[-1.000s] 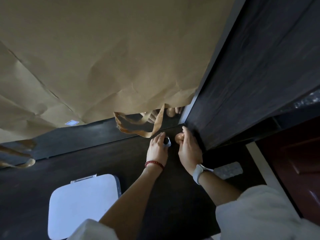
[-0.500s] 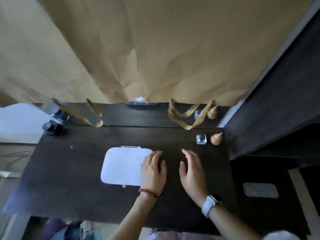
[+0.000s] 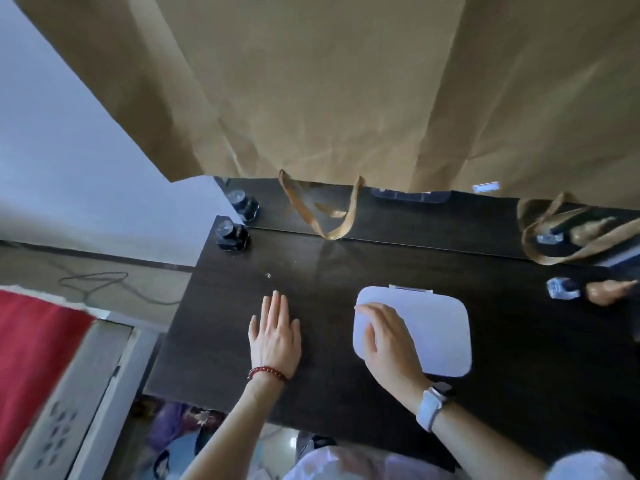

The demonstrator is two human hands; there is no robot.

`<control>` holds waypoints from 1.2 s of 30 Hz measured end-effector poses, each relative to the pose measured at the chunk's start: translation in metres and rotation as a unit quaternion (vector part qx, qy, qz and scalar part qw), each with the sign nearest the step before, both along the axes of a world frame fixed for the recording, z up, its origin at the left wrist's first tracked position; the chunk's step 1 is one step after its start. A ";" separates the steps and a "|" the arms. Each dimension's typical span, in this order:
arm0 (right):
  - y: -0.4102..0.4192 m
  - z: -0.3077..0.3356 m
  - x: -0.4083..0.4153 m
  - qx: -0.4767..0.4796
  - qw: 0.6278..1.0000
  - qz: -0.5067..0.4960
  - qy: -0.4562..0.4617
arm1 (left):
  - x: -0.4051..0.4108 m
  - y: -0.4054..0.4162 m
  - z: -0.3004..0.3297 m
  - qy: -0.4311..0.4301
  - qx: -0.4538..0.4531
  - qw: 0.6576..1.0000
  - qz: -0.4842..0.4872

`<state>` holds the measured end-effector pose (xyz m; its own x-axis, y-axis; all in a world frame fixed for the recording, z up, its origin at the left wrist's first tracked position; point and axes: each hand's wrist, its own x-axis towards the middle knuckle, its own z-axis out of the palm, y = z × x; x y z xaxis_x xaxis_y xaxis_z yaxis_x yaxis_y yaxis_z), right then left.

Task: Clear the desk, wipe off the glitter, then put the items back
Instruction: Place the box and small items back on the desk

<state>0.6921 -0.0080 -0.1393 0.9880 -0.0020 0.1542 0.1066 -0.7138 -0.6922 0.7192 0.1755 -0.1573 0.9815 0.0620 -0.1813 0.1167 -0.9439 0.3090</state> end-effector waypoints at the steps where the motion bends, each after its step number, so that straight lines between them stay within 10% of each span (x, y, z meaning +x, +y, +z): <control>1: 0.016 -0.001 0.003 -0.004 1.000 -0.006 0.003 | 0.011 0.009 -0.006 0.025 0.017 0.999 -0.039; 10: 0.092 -0.010 0.023 -0.043 0.998 -0.039 0.010 | 0.080 0.043 -0.034 0.056 0.079 0.976 -0.195; 30: 0.140 -0.043 0.123 -0.172 0.964 -0.008 0.202 | 0.060 0.169 -0.032 0.070 0.053 0.990 0.110; 36: 0.209 -0.051 0.106 -0.130 0.961 0.185 0.158 | 0.041 0.190 -0.032 0.064 -0.019 0.978 0.197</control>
